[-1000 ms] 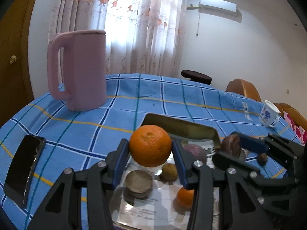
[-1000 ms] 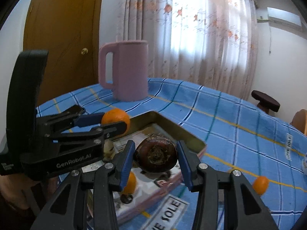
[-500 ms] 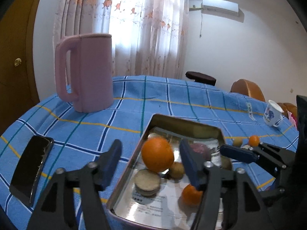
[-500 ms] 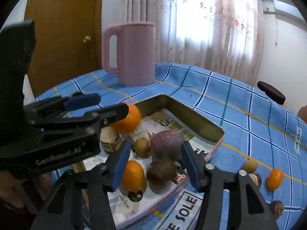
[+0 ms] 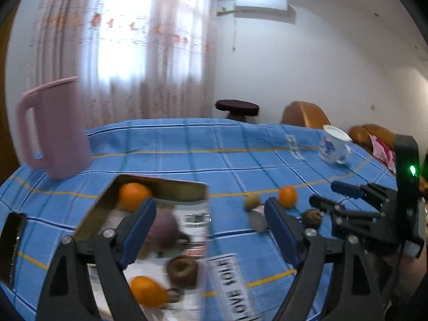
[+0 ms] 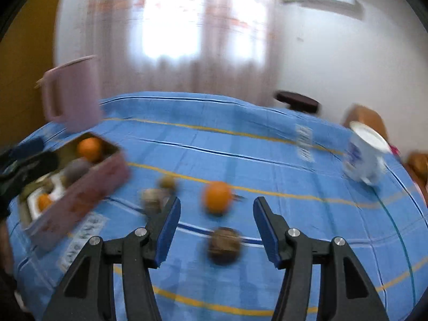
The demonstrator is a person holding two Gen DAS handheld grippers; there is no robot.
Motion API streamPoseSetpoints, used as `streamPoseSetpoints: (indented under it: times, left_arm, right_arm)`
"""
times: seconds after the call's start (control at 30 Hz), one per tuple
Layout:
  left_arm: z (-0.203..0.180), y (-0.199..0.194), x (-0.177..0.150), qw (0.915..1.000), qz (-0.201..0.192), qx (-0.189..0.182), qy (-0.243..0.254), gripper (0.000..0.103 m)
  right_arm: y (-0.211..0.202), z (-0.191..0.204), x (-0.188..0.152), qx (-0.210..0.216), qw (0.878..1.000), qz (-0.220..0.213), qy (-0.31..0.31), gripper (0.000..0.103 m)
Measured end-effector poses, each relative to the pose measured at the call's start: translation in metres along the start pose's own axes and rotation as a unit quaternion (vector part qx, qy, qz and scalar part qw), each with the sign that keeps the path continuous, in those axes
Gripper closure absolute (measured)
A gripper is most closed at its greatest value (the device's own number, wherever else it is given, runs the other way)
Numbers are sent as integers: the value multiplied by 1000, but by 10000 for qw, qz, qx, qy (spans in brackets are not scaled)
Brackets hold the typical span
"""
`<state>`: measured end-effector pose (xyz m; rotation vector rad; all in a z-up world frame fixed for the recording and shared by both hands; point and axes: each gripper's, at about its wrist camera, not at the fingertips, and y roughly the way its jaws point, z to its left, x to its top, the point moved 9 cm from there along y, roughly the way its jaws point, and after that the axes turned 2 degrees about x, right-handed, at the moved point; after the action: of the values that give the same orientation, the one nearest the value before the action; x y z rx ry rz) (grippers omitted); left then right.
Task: Organize fruits
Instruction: 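Grasp the striped can with the left tool while the right tool grasps the dark brown fruit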
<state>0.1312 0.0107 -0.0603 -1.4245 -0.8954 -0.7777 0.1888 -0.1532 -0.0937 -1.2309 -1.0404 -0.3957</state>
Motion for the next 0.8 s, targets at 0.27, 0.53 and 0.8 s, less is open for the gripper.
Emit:
streamPoseSetpoints:
  times: [0.27,0.53,0.8]
  left_arm:
    - [-36,27,-9,9989,360,-118,266,17]
    - [-46,43,-16,9976,552,-112,393,17]
    - [-50,53,-23,9962,758,-222,379,18]
  right_arm:
    - [18,-18,-21,212,9981,538,218,45]
    - [33,-11,-36,543,9925,1051,293,45]
    - [38,-10,-37,741,9898,1158,381,63]
